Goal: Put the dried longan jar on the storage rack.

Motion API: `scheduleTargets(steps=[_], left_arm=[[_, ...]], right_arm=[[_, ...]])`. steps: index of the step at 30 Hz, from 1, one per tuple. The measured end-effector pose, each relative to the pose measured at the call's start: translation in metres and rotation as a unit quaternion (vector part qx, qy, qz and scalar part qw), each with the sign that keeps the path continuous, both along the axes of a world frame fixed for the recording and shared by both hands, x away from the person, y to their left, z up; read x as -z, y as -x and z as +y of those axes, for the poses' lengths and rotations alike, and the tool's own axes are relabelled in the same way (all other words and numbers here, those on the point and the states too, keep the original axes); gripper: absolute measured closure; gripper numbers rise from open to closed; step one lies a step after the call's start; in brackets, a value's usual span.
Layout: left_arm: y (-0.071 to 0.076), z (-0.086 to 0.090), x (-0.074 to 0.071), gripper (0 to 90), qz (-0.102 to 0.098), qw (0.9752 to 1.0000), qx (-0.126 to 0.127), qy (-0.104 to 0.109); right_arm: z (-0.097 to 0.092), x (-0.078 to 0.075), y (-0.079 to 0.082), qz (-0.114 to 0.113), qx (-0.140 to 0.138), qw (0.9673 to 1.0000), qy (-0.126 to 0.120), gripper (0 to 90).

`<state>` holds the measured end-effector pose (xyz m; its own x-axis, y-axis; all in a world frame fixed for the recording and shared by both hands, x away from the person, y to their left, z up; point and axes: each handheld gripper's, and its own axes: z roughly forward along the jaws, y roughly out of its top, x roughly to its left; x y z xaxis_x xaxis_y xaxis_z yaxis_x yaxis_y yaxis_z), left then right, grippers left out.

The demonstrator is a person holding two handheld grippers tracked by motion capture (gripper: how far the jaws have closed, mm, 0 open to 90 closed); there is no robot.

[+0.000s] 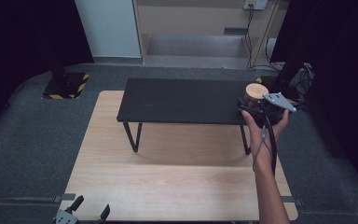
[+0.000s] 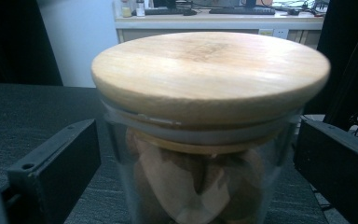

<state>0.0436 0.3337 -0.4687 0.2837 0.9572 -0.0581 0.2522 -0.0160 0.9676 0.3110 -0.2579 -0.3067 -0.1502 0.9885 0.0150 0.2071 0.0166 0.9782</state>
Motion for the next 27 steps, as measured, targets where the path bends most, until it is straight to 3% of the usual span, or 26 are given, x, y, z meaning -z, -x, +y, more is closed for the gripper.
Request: scheduleTargets(steps=[13,27], left_arm=[[0.001,0.000,0.000,2.4,-0.003,1.0000,0.000,0.001],[0.003,-0.001,-0.002,2.4,-0.007,1.0000,0.002,0.000]], right_arm=[[-0.003,-0.002,0.006,-0.002,-0.003,1.0000,-0.005,0.8],[-0.007,0.007,0.032,-0.014,-0.016,0.9997,-0.010,0.7]])
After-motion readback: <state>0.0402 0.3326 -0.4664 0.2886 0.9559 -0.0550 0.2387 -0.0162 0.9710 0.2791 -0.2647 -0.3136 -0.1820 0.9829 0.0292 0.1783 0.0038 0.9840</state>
